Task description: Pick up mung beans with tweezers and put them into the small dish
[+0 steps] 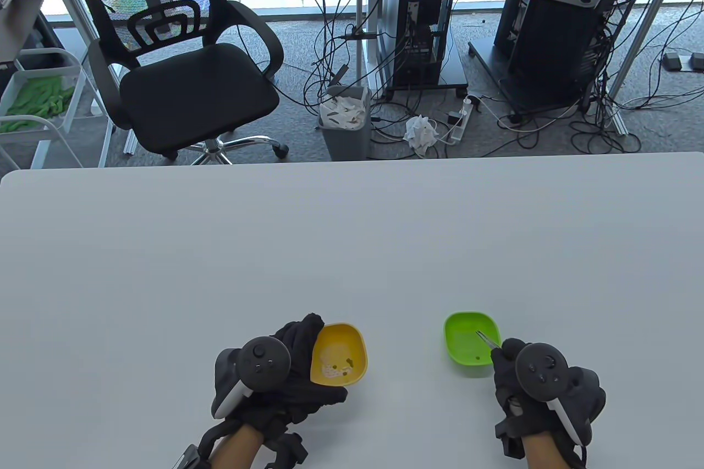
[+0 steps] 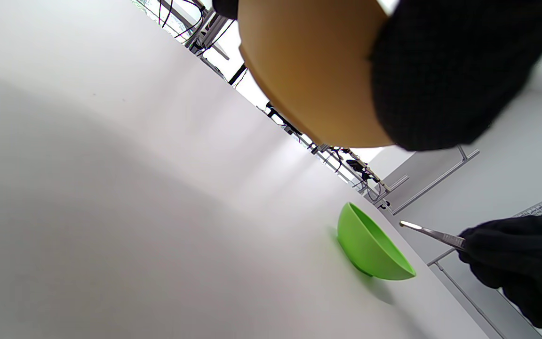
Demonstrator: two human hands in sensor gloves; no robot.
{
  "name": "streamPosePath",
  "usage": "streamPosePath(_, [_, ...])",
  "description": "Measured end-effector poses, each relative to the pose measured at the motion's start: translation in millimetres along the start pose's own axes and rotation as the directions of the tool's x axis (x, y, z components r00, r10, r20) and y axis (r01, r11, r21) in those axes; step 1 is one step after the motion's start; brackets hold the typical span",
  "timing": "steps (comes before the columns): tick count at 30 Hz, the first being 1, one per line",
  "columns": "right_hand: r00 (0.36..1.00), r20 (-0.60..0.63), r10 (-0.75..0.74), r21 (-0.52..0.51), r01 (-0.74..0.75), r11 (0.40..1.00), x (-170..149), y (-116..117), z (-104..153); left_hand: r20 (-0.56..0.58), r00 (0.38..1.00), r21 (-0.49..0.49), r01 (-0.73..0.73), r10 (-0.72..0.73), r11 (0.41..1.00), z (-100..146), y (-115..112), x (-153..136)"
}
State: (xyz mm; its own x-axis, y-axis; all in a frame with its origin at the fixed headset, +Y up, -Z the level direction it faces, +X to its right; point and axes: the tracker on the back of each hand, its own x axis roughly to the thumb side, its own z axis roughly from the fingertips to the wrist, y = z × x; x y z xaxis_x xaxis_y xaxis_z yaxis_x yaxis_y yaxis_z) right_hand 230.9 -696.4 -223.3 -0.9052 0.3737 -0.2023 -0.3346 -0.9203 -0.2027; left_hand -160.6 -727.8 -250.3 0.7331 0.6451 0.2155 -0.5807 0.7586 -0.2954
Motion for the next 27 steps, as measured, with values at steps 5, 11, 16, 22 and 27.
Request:
streamPosePath(5, [1.0, -0.004, -0.006, -0.003, 0.006, 1.0, -0.7, 0.1, 0.2, -0.002, 1.0, -0.002, 0.001, -0.001, 1.0, -0.2, -0.8, 0.2])
streamPosePath(11, [0.994, 0.1, -0.032, -0.025, 0.035, 0.999, 31.4, -6.4, 5.9, -0.002, 1.0, -0.006, 0.0, 0.0, 1.0, -2.1, -1.5, 1.4])
streamPosePath(16, [0.935, 0.351, -0.052, -0.029, 0.066, 0.997, 113.7, -10.1, 25.3, -0.007, 1.0, -0.013, 0.004, -0.005, 1.0, -2.2, -3.4, 0.9])
streamPosePath(22, [0.871, 0.49, 0.025, 0.038, -0.05, 0.998, 168.9, 10.8, 42.8, -0.011, 1.0, -0.01, 0.015, -0.016, 1.0, -1.9, -3.0, 0.8])
streamPosePath(27, [0.849, 0.516, 0.111, 0.065, -0.168, 0.984, 176.9, 19.8, 48.7, -0.005, 1.0, -0.011, 0.023, -0.023, 1.0, -2.7, -3.3, 1.8])
